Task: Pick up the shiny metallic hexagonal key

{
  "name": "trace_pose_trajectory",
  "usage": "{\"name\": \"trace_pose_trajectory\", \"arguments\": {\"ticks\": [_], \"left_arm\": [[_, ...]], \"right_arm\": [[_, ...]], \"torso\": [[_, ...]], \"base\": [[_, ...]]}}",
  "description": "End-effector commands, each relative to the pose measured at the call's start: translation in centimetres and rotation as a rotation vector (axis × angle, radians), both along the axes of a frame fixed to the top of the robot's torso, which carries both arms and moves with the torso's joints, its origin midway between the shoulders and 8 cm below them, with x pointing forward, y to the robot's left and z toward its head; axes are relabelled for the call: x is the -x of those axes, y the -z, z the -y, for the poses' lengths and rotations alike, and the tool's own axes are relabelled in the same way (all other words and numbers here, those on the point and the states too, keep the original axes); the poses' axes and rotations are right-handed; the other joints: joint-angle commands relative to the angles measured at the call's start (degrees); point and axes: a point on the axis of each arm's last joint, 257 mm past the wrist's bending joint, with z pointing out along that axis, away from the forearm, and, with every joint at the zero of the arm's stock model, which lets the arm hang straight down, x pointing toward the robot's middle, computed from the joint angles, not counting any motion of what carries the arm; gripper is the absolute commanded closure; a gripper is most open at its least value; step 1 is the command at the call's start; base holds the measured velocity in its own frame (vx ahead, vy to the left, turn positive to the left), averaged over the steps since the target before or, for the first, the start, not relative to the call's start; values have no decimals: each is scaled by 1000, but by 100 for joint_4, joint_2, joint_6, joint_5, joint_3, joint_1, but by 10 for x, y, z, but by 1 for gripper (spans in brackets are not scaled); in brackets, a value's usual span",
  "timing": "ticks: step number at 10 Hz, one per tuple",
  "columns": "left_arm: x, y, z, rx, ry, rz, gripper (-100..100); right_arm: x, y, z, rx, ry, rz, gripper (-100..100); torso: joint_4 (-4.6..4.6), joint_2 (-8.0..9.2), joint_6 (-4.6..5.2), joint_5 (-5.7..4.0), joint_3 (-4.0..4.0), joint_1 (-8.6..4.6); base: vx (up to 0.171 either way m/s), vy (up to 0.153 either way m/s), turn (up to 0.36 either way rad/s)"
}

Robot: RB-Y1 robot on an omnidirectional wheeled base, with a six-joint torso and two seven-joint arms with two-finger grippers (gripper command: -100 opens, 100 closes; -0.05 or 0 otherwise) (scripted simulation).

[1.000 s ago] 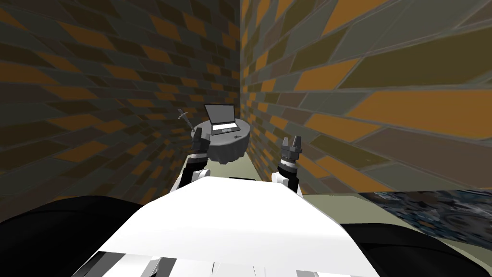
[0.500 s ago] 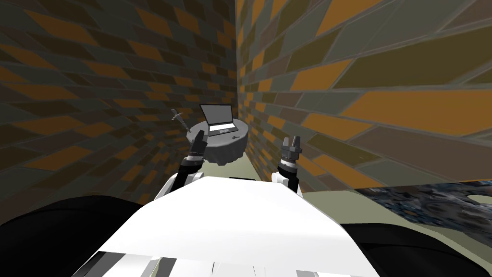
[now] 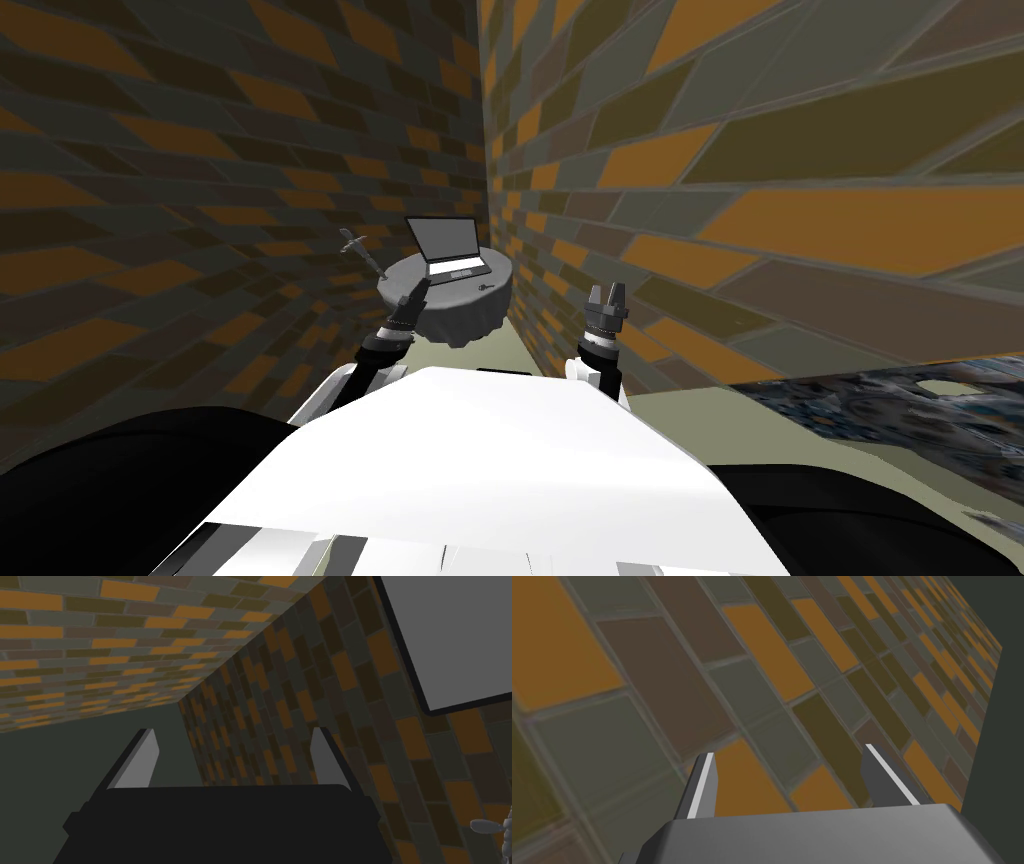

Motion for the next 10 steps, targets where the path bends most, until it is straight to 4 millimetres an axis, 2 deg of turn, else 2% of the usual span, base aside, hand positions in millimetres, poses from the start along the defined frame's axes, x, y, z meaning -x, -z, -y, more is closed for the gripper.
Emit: {"name": "trace_pose_trajectory", "arguments": {"ticks": [1, 2, 3, 4, 5, 6, 7, 8, 9, 10], "left_arm": [[2, 2, 2, -65, 0, -2, -100], [6, 6, 2, -178, -13, -5, -100], [6, 6, 4, -188, -5, -7, -100], [11, 11, 3, -304, -16, -8, -100], [10, 12, 5, -317, -4, -10, -100], [15, 17, 5, -434, -14, -8, -100], [15, 18, 8, -451, 1, -10, -100], [20, 24, 7, -570, -5, -6, -100], [20, 25, 10, -589, 14, -7, -100], [25, 33, 9, -710, 12, -1, -100]], "right_arm": [[0, 0, 0, 0, 0, 0, 0], [0, 0, 0, 0, 0, 0, 0], [0, 0, 0, 0, 0, 0, 0], [0, 0, 0, 0, 0, 0, 0], [0, 0, 0, 0, 0, 0, 0], [0, 0, 0, 0, 0, 0, 0], [0, 0, 0, 0, 0, 0, 0], [0, 0, 0, 0, 0, 0, 0], [0, 0, 0, 0, 0, 0, 0], [0, 0, 0, 0, 0, 0, 0]], "torso": [[0, 0, 0, 0, 0, 0], [0, 0, -1, 0, 0, 0], [0, -1, 1, 0, -1, -1], [0, -1, -2, 0, -1, -1], [-1, -3, 1, 0, -2, -1], [0, -2, -2, 0, -1, 0], [-1, -3, 0, 0, -2, -1], [0, -2, -2, 0, -1, 0], [-1, -4, 0, 0, -2, -2], [-1, -3, -2, 0, -2, -1]], "base": [[18, 2, -61], [25, -4, -140], [23, 0, -47], [28, -2, -141], [22, 3, -44], [28, -2, -117], [23, 3, -58], [29, -4, -124], [24, 1, -70], [30, 1, -145]]}}
